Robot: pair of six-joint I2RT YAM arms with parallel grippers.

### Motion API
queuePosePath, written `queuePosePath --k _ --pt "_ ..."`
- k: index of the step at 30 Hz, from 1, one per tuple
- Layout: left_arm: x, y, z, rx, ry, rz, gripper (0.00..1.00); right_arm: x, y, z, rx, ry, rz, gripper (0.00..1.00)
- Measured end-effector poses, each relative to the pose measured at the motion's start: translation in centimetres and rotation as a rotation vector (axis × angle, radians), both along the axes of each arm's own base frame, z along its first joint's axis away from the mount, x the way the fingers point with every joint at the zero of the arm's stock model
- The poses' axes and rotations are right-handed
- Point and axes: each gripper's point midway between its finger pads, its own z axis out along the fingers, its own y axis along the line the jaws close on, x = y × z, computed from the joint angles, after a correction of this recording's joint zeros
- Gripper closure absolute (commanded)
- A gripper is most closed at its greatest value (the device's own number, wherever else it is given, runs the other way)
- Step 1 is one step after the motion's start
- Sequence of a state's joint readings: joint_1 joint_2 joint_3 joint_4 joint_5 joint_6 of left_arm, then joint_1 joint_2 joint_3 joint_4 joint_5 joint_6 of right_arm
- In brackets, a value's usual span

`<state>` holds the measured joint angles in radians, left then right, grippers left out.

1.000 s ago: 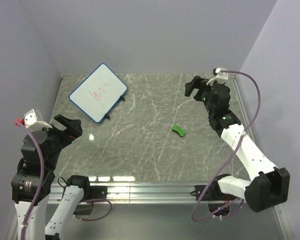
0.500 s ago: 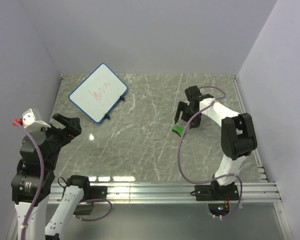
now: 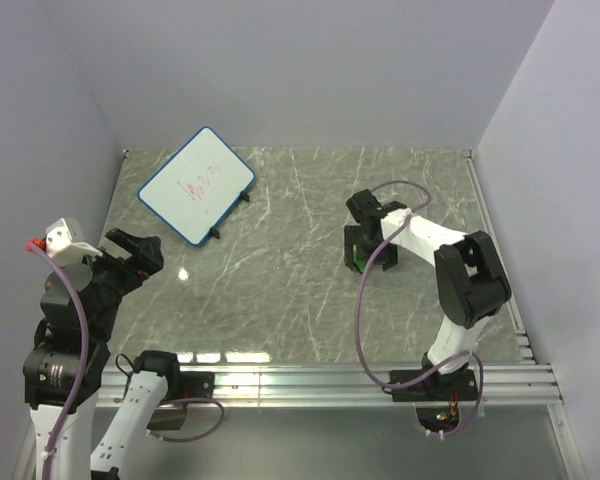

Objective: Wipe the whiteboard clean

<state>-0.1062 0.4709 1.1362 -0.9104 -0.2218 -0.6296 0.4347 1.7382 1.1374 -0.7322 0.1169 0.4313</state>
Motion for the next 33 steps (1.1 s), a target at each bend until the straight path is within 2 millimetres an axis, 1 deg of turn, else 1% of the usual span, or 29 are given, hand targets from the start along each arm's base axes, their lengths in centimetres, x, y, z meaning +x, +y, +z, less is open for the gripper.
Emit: queuePosePath --k 6,8,11,14,17,18,20,21,23,24,31,33 --pt "0.2 -0.3 -0.2 -0.003 0.011 -0.013 0.02 4.5 -0.7 0.9 -0.122 -0.08 0.023 0.11" --pt "0.2 -0.3 -0.2 -0.004 0.013 -0.013 0.02 5.6 -0.8 1.0 -0.152 -0.092 0.032 0.11" --pt "0.1 -0.3 -0.5 -0.002 0.025 -0.013 0.02 6.5 -0.9 1.0 -0.179 -0.1 0.042 0.11" --pt "0.0 -0.2 -0.7 -0.001 0.034 -0.012 0.02 6.3 -0.9 0.9 -0.185 -0.093 0.054 0.17" --pt "0.0 -0.2 -0.8 -0.001 0.036 -0.011 0.02 6.1 -0.7 0.5 -0.18 -0.089 0.066 0.25" --pt "0.0 -0.2 -0.8 -0.001 0.037 -0.012 0.02 6.0 -0.6 0.4 -0.177 -0.088 0.069 0.31" --pt "0.1 -0.2 -1.0 -0.002 0.041 -0.011 0.02 5.8 -0.2 0.3 -0.168 -0.086 0.082 0.39" --pt "0.1 -0.3 -1.1 -0.002 0.044 -0.012 0.03 5.7 0.0 0.2 -0.165 -0.085 0.089 0.45" --pt "0.2 -0.3 -1.3 -0.002 0.049 -0.012 0.03 5.6 0.3 0.2 -0.159 -0.081 0.097 0.47" --pt "0.2 -0.3 -1.4 -0.002 0.053 -0.012 0.02 5.6 0.4 0.1 -0.157 -0.078 0.099 0.5" --pt "0.4 -0.3 -1.5 -0.004 0.063 -0.011 0.02 5.4 0.8 -0.7 -0.153 -0.061 0.109 0.54" --pt "0.5 -0.3 -1.6 -0.003 0.064 -0.01 0.02 5.3 0.7 -1.1 -0.156 -0.053 0.11 0.59"
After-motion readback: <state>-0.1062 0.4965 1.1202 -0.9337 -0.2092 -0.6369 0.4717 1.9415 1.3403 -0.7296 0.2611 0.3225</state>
